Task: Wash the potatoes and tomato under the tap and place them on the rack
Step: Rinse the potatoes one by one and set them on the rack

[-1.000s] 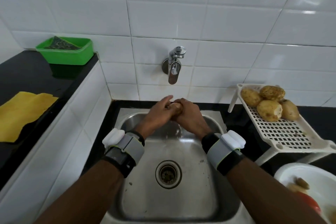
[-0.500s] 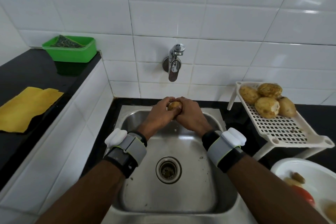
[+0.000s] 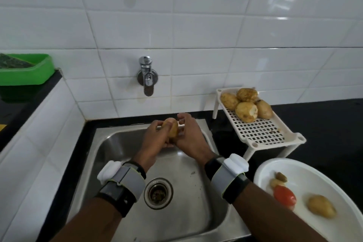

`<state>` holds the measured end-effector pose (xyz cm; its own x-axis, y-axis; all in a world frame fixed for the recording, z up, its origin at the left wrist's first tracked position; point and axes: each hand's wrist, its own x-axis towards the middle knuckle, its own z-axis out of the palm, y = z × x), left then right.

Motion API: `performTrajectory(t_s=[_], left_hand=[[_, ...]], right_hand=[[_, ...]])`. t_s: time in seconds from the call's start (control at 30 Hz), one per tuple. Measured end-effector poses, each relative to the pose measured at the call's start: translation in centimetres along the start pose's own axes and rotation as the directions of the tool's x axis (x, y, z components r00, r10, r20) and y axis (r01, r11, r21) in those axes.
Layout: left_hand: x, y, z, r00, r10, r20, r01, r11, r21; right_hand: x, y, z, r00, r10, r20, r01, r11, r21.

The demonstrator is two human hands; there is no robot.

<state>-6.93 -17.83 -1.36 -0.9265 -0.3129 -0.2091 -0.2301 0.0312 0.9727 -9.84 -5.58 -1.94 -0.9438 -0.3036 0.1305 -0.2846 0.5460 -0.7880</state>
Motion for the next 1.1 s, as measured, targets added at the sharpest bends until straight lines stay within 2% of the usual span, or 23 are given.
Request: performTrajectory(t_s=[0.13, 0.23, 0.3, 0.57, 0.67, 0.9, 1.1], left_hand=[[0.0, 1.0, 3.5, 0.997, -0.064, 0.038, 0.066, 0.996, -0.064], [-0.1, 2.7, 6.3, 0.984, -0.049, 0.172, 0.072, 0.989, -0.128], [-0.1, 3.6, 8.0, 0.967, -0.019, 0.255, 0.047, 0.993, -0.104], [-1.5, 6.2, 15.0, 0.922, 0.112, 0.371, -0.087, 0.993, -0.083], [-1.9, 6.5, 16.8, 0.913, 0.126, 0.389, -0.102, 0.991, -0.081], [-2.2, 6.2, 18.3, 0.913, 0.125, 0.388, -0.108, 0.992, -0.065], [-2.1, 5.8, 18.0, 0.92, 0.115, 0.375, -0.106, 0.993, -0.043]], right_hand=[[-0.8, 1.0, -2.9, 0.994, -0.07, -0.079, 0.06, 0.991, -0.121], [-0.9, 1.5, -6.8, 0.985, -0.082, -0.152, 0.055, 0.983, -0.177], [-1.2, 2.0, -10.0, 0.974, -0.095, -0.206, 0.052, 0.977, -0.204], [-3.0, 9.3, -20.3, 0.889, 0.085, -0.45, -0.204, 0.953, -0.222], [-3.3, 11.4, -21.6, 0.89, 0.14, -0.434, -0.258, 0.94, -0.225], [-2.1, 12.6, -21.3, 0.927, 0.167, -0.337, -0.251, 0.942, -0.223], [-2.2, 12.8, -21.4, 0.931, 0.177, -0.318, -0.256, 0.94, -0.226]])
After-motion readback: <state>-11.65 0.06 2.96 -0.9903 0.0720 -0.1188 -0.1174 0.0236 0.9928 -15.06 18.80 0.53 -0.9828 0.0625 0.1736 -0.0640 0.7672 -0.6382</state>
